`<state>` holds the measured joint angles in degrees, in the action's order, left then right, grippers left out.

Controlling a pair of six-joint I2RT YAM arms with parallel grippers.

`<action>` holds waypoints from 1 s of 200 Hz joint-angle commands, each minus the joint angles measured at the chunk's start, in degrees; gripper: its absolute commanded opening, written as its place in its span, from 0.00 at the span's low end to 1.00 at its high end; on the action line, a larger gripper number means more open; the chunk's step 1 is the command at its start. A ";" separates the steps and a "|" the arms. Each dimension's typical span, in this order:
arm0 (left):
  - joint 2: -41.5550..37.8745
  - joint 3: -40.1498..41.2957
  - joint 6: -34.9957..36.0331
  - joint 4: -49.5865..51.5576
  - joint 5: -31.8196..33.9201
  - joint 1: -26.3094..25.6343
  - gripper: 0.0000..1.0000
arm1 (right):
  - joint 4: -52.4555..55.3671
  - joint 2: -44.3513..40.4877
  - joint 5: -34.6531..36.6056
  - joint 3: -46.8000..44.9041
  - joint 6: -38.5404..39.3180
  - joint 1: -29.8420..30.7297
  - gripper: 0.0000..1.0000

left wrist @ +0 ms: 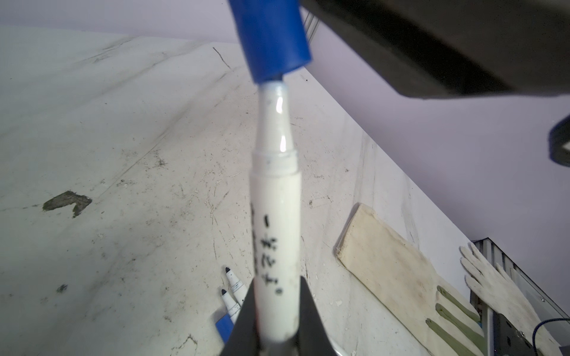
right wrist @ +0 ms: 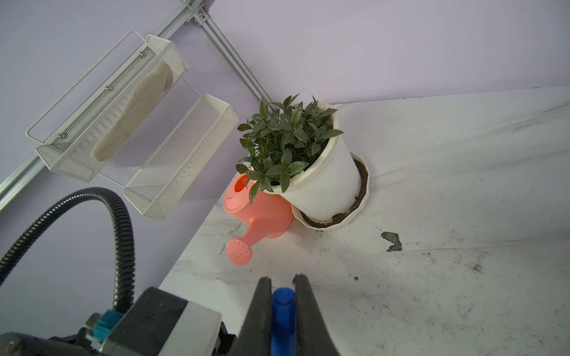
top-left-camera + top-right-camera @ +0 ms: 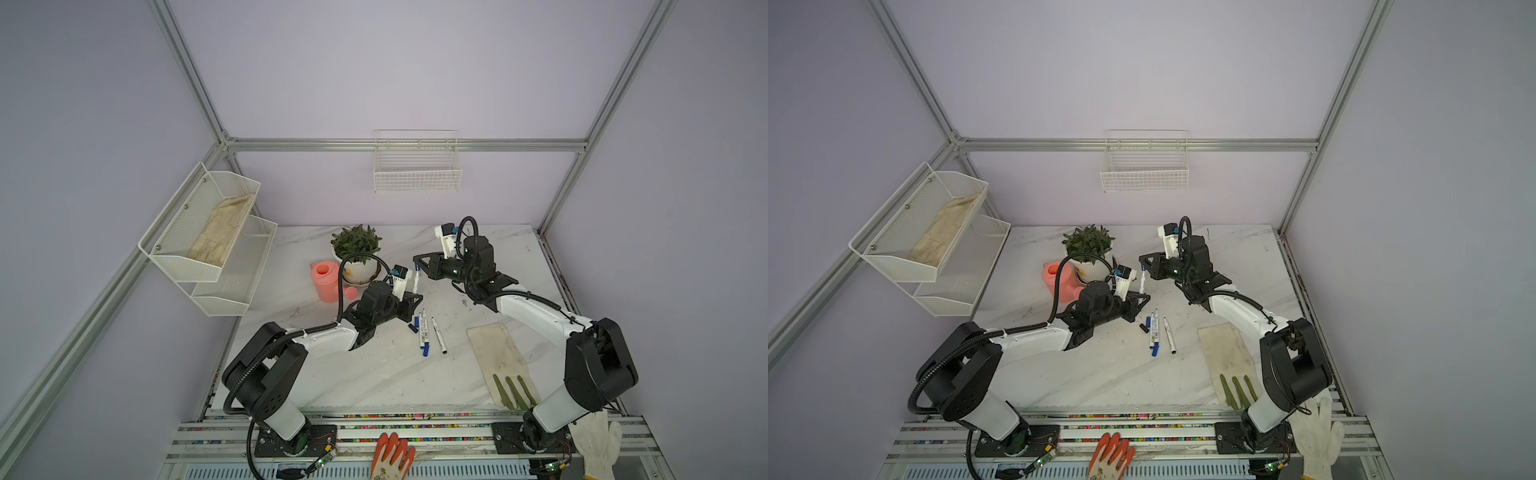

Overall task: Insert pens into pen caps
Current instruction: Put on the pen cap to the pen.

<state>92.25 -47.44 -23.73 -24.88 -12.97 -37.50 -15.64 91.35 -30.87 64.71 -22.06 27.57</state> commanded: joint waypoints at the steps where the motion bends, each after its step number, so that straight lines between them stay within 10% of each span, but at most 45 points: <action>1: 0.37 -2.38 -3.15 -8.46 -2.12 2.22 0.00 | 0.17 -2.17 -1.84 -1.58 -0.52 0.03 0.02; 200: 0.34 -6.61 -1.50 -7.19 -5.81 2.43 0.00 | -0.02 -1.75 1.03 -1.43 -1.14 -0.14 0.01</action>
<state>93.97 -47.77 -24.93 -27.83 -18.44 -35.90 -16.88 90.63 -29.67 63.83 -22.74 27.27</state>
